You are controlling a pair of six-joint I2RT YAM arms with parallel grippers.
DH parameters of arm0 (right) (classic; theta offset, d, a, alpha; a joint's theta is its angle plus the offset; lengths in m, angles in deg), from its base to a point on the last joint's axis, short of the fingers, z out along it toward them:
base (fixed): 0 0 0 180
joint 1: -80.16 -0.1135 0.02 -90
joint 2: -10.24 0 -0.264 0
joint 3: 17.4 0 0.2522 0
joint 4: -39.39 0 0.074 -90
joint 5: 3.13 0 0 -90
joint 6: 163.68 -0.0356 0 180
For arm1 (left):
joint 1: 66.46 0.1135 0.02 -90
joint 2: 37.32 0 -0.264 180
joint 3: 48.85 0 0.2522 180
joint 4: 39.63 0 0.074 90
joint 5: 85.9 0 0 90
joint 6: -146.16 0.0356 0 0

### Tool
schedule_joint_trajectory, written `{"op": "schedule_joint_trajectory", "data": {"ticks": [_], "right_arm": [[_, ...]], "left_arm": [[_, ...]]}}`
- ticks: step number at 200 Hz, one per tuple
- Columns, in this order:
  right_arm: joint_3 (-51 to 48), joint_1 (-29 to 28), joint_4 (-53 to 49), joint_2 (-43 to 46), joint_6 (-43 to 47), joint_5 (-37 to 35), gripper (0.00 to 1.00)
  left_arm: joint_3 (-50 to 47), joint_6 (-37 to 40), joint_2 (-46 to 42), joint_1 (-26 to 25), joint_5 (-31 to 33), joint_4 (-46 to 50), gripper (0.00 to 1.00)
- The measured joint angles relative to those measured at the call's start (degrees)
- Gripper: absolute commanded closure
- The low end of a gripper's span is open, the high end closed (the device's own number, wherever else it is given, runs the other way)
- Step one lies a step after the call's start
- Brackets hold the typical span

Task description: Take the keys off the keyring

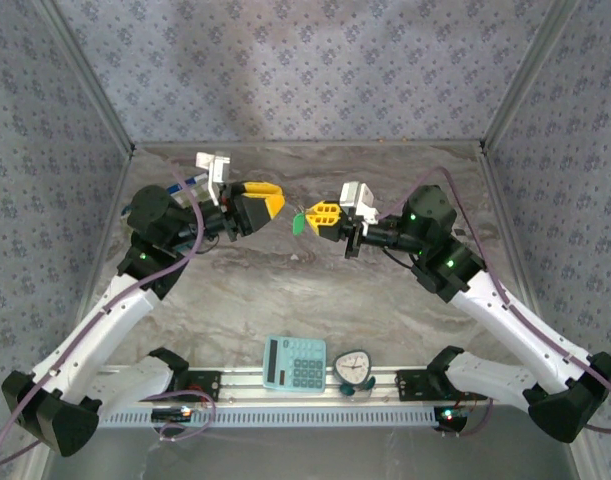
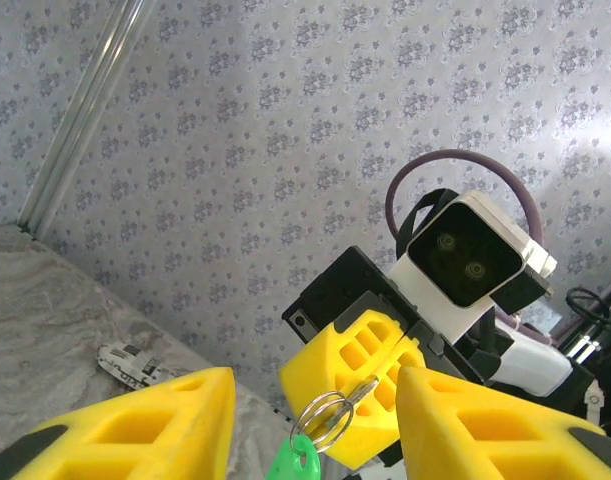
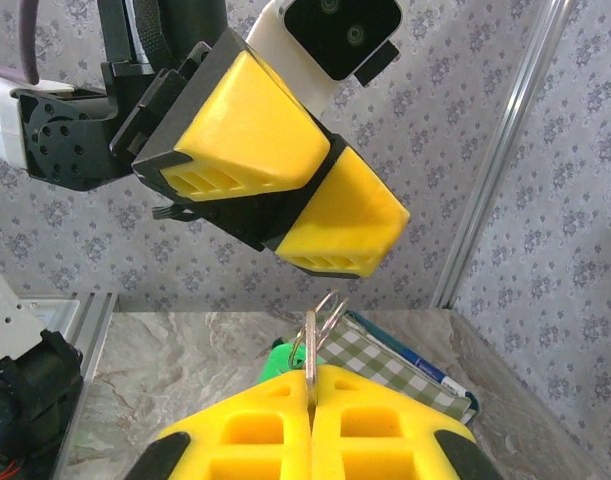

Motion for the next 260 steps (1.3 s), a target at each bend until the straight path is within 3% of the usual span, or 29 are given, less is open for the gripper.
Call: {"op": "schedule_joint_trajectory", "data": {"ticks": [83, 121, 156, 260], "right_arm": [[0.68, 0.00, -0.66, -0.66, -0.04, 0.09, 1.00], [1.11, 0.11, -0.63, -1.27, -0.70, 0.72, 1.00], [1.64, 0.26, -0.61, -1.77, -1.36, 1.64, 1.00], [1.64, 1.16, -0.55, -2.16, -2.91, 2.69, 1.00]], "left_arm": [[0.02, 0.87, 0.26, -0.22, -1.16, 0.28, 0.46], [0.57, 1.86, 1.64, -1.90, -2.40, 1.40, 0.39], [1.99, 3.65, 2.67, -3.52, -2.64, 2.97, 0.38], [2.12, 5.03, 2.71, -3.56, -3.02, 3.37, 0.72]]}}
